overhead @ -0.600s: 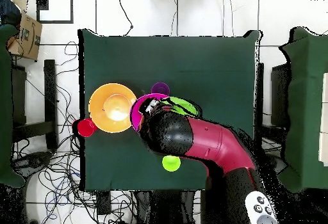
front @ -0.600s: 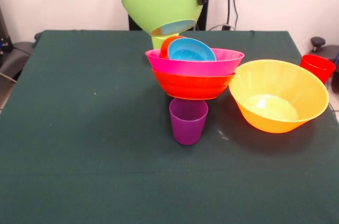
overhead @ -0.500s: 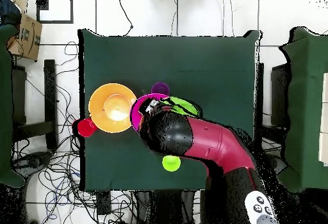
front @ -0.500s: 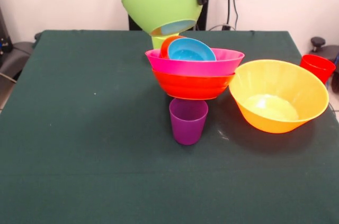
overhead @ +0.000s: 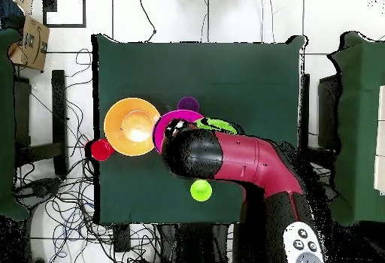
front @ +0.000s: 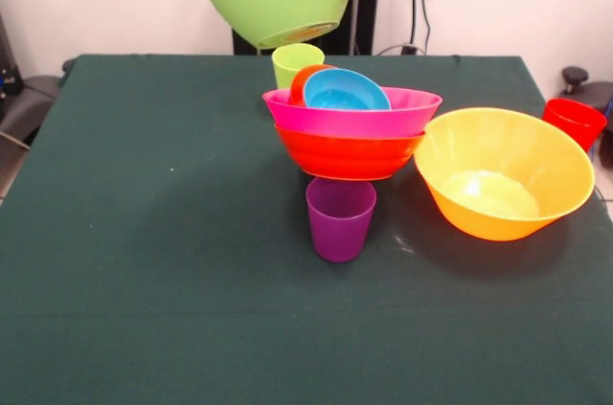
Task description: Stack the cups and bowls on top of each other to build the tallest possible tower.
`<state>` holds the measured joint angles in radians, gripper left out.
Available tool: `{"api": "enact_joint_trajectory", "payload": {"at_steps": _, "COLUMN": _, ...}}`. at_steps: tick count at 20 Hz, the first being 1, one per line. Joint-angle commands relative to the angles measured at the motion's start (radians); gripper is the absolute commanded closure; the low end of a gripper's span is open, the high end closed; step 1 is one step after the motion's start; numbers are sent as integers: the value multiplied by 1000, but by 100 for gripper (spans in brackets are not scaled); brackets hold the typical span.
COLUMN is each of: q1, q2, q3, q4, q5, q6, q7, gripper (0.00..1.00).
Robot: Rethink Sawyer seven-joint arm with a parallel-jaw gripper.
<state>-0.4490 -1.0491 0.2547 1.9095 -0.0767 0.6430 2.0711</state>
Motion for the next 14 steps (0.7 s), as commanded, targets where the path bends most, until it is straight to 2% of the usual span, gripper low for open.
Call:
{"api": "enact_joint_trajectory", "payload": {"at_steps": 1, "q1": 14, "q2": 15, "q3": -3, "q4": -31, "q5": -65, "q6": 105, "q7": -16, "gripper": 100}}
{"api": "enact_joint_trajectory", "payload": {"at_steps": 5, "q1": 35, "q2": -1, "q3": 1, "q4": -50, "q5": -57, "q6": 141, "q7": 7, "gripper": 100}}
{"api": "enact_joint_trajectory", "payload": {"at_steps": 8, "q1": 46, "q2": 9, "q3": 6, "q4": -41, "q5": -46, "q6": 121, "q7": 24, "gripper": 100}}
{"api": "enact_joint_trajectory", "payload": {"at_steps": 14, "q1": 114, "q2": 33, "q3": -11, "q4": -59, "q5": -35, "q6": 99, "q7": 103, "gripper": 100}}
